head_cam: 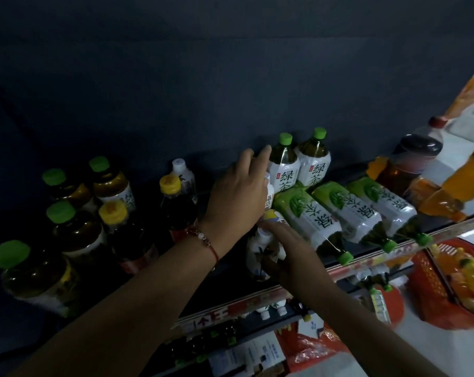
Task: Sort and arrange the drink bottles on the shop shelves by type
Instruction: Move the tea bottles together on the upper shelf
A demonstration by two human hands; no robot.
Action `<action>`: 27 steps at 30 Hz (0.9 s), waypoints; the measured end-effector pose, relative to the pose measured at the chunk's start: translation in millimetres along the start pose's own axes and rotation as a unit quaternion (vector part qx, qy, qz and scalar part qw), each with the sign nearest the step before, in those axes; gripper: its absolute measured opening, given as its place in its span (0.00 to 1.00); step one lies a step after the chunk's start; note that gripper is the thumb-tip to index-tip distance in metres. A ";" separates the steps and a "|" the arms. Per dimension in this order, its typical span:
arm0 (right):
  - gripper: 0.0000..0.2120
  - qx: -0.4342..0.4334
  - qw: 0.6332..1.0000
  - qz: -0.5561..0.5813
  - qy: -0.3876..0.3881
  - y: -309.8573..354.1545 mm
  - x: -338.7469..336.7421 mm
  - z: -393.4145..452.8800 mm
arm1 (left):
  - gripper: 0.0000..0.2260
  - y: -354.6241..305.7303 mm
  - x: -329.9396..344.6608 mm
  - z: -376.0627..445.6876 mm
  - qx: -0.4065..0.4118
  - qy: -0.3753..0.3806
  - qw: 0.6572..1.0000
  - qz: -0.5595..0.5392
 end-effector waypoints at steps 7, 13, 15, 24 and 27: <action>0.34 -0.038 0.999 0.018 0.022 -2.5 -4.6 -0.9 | 0.24 -6.0 6.2 16.2 -0.021 0.003 1.000 0.022; 0.30 -0.036 0.999 0.020 0.017 -33.7 -14.0 -6.5 | 0.23 -29.7 -8.3 13.6 -0.022 -0.014 0.999 0.028; 0.29 -0.026 0.999 -0.036 0.011 -58.9 -16.2 -9.4 | 0.21 -54.7 -7.1 1.0 0.017 -0.007 1.000 0.015; 0.47 -0.014 0.983 -0.155 0.100 -148.1 -26.8 -26.7 | 0.42 -99.5 123.6 -85.6 -0.154 0.185 0.966 0.097; 0.49 -0.021 0.979 -0.159 0.122 -146.3 -34.8 -21.3 | 0.50 -91.8 150.2 -105.0 -0.240 0.204 0.943 0.104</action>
Point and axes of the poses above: each hand's wrist, its own z-axis towards the middle knuckle, its own x-axis out of the palm, y = z × x, the point moved 4 cm from there along z, towards the middle knuckle, and after that the axes turned 13 degrees about -z, right-handed, at the moved point
